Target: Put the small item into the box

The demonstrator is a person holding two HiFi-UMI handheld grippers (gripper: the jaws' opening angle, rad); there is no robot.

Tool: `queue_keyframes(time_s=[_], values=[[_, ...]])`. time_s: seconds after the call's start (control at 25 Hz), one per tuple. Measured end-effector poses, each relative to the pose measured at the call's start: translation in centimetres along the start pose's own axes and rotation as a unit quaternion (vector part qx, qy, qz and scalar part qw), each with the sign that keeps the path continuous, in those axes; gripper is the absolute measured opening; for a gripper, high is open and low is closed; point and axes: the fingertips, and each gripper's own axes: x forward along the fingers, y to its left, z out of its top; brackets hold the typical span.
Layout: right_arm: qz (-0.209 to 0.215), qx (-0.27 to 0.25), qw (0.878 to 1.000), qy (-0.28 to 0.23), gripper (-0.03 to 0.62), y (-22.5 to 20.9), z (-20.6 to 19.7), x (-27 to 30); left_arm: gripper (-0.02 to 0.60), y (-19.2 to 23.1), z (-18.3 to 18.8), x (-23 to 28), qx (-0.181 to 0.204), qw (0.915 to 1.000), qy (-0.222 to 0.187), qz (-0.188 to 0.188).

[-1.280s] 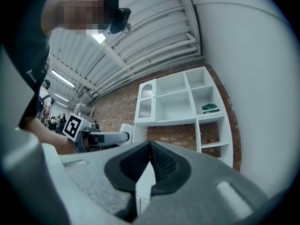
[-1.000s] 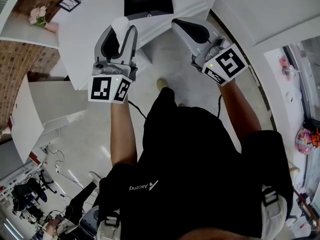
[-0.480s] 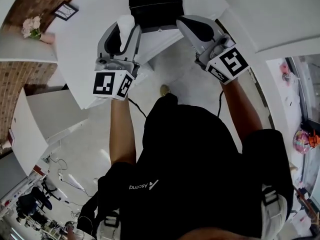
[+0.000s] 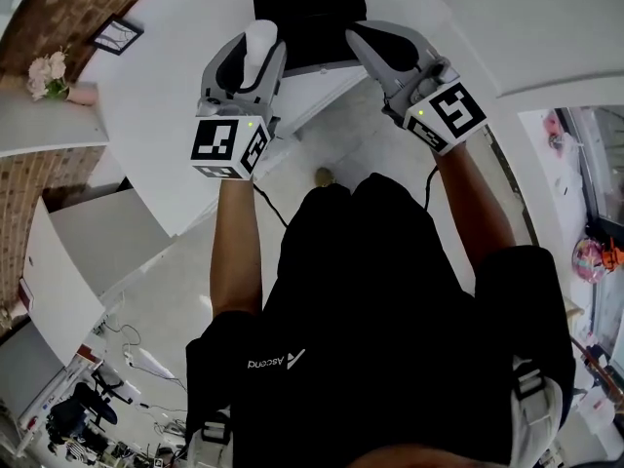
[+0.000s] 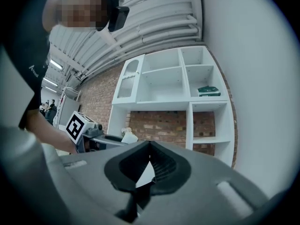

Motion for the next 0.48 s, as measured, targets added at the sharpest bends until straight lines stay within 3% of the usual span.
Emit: queue_keyframes(time_s=[0.24, 0.48], values=[[-0.006, -0.004, 1.000, 0.021, 0.002, -1.3, -1.6, 1.6, 0.179, 1.4, -3.8, 2.3, -0.006, 0.9969, 0.077, -0.011], [-0.003, -0.002, 0.999, 0.034, 0.002, -2.9, -2.9, 2.4, 0.179, 1.7, -8.5, 4.8, 0.002, 0.9833, 0.181, -0.023]])
